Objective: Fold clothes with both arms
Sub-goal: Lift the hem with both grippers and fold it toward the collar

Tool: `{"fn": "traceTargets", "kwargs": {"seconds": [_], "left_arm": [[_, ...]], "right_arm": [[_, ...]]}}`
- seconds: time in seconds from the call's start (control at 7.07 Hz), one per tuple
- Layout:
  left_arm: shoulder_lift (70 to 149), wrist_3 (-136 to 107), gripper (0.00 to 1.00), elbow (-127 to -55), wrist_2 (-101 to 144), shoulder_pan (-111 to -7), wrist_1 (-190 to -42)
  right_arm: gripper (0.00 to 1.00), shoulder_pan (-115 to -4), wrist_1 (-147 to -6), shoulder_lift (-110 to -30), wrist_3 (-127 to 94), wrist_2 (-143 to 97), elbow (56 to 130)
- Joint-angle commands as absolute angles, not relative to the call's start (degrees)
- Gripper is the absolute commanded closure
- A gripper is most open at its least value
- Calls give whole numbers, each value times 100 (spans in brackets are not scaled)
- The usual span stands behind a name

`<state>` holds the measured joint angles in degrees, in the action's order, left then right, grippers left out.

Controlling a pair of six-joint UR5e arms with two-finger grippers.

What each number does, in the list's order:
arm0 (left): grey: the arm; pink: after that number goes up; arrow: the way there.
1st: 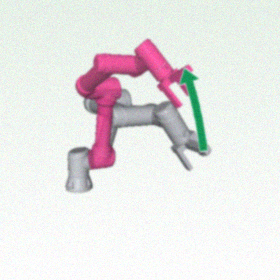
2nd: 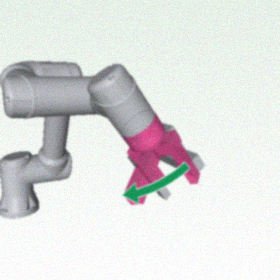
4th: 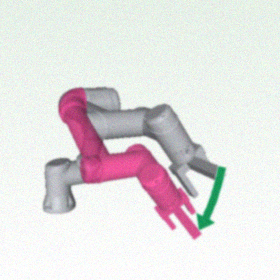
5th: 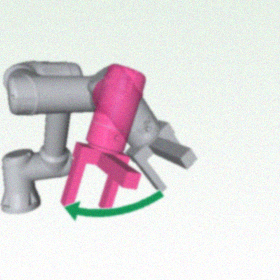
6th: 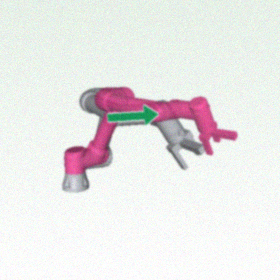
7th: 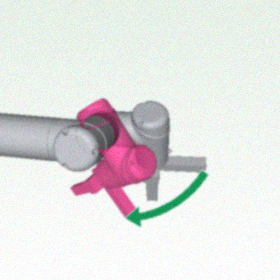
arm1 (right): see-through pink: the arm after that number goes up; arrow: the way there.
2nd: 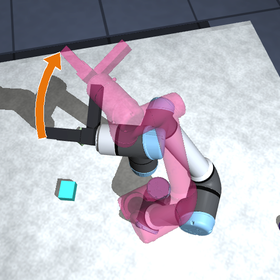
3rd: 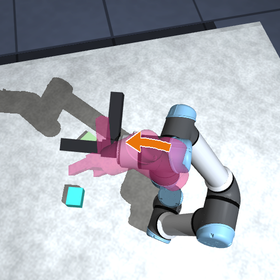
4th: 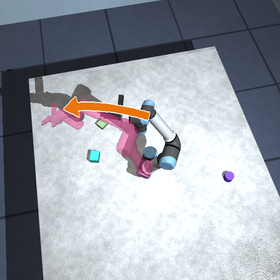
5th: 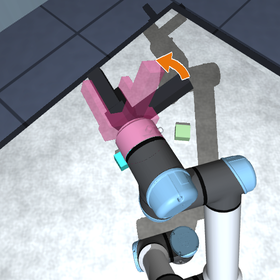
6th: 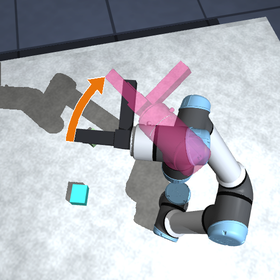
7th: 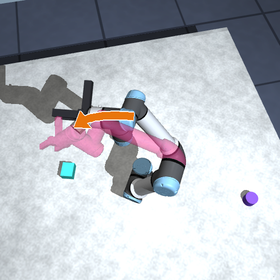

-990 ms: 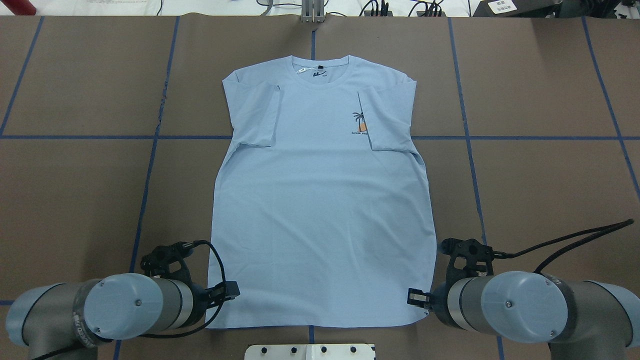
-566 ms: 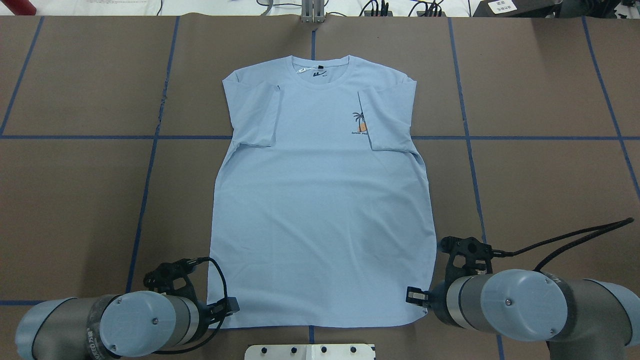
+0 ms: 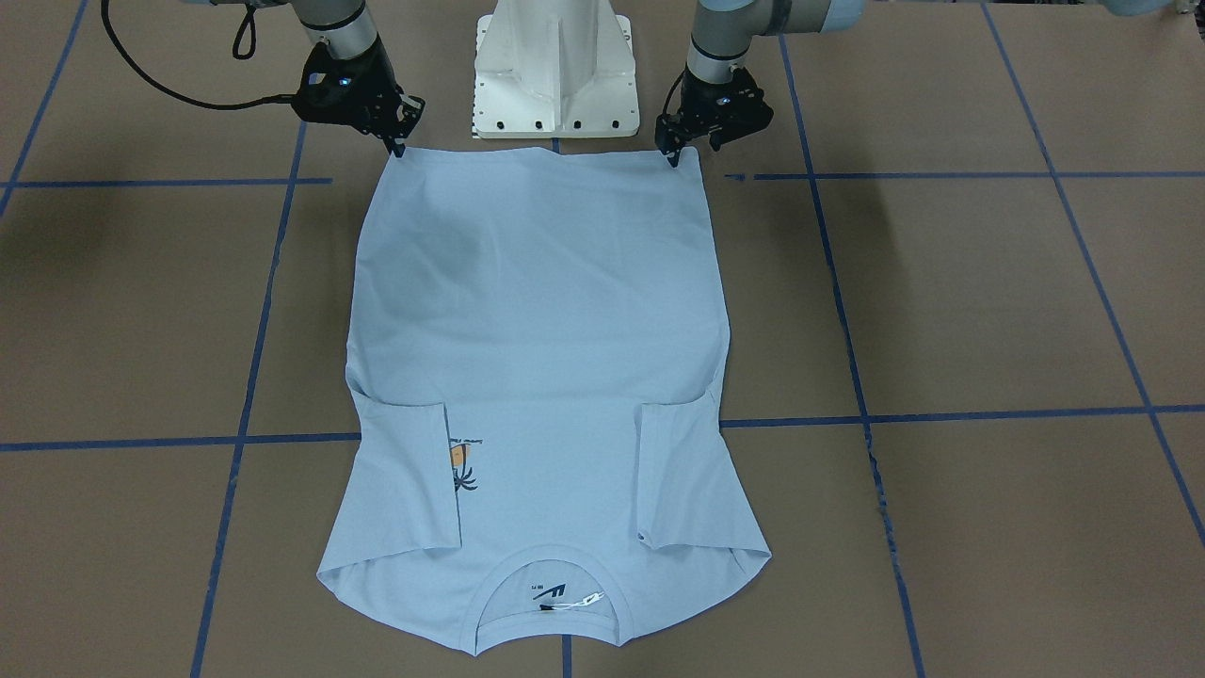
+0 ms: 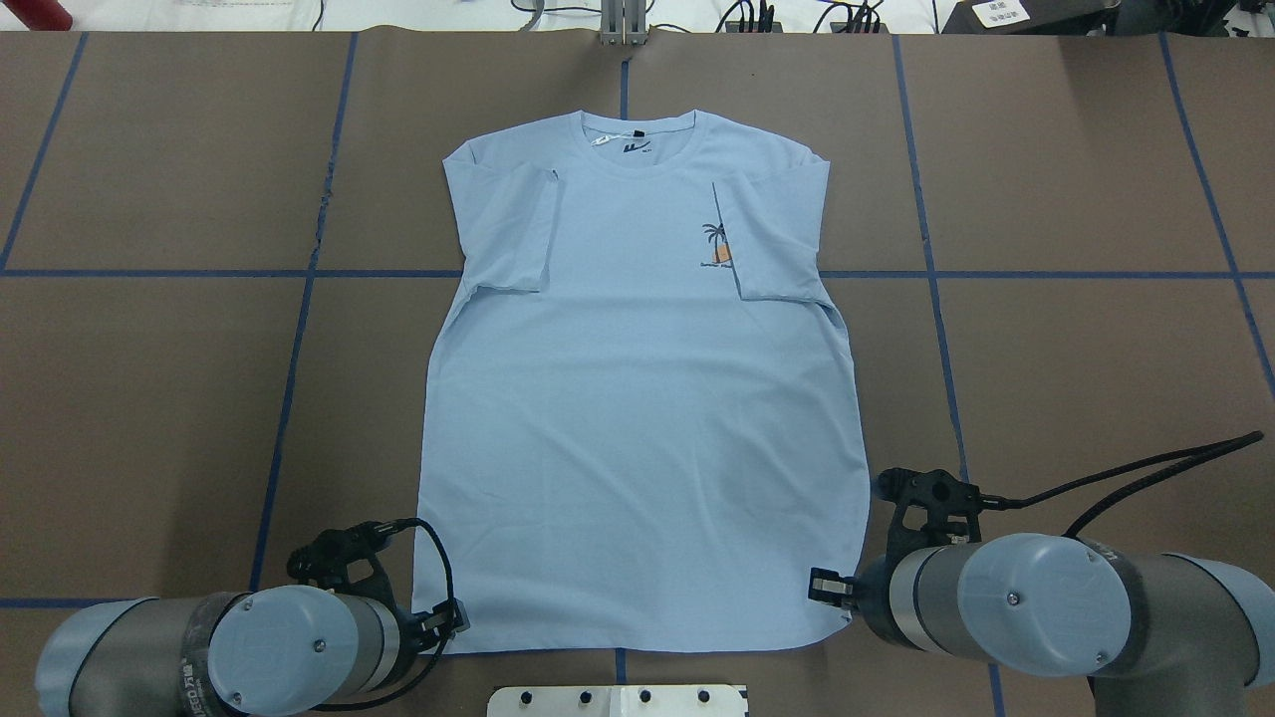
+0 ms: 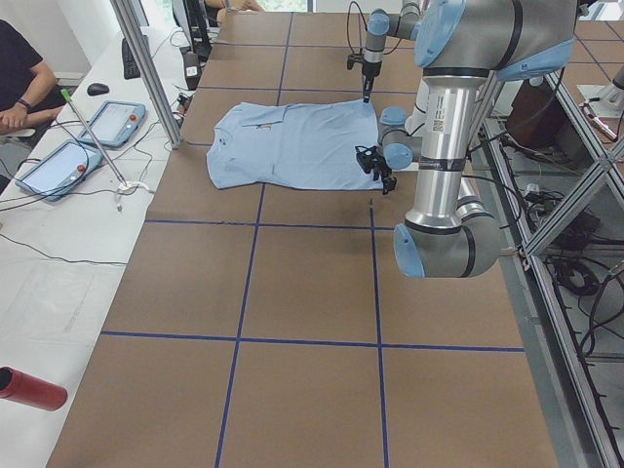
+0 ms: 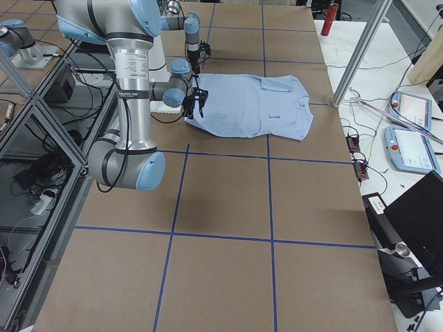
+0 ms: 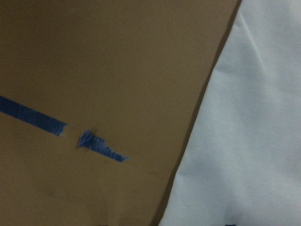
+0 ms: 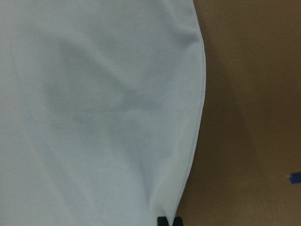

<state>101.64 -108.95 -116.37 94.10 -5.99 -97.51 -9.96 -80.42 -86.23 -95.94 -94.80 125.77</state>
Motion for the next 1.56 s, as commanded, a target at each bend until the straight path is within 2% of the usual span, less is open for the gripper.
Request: {"fn": "traceTargets", "kwargs": {"seconds": [0.0, 0.28, 0.42, 0.57, 0.99, 1.41], "left_arm": [[10212, -10907, 69, -11637, 9413, -598, -9747], [10265, -10934, 96, -11672, 9430, -598, -9712], [10292, -10934, 100, -11698, 9431, -598, -9642], [10335, -10925, 100, -11803, 9439, -624, -9581], [10257, -10819, 100, -12864, 9457, -598, -8388], [10240, -10459, 100, -13507, 9475, -406, -7805]], "right_arm": [[100, -1002, -8042, -8622, -9598, -9492, 12577], [100, -1028, -8042, -8631, -9589, -9510, 12577], [100, -1020, -8042, -8622, -9589, -9510, 12577], [100, -1028, -8042, -8622, -9589, -9527, 12586], [100, -1308, -8059, -8744, -9589, -10376, 13014], [100, -1310, -8068, -9446, -9589, -11238, 13805]]}}
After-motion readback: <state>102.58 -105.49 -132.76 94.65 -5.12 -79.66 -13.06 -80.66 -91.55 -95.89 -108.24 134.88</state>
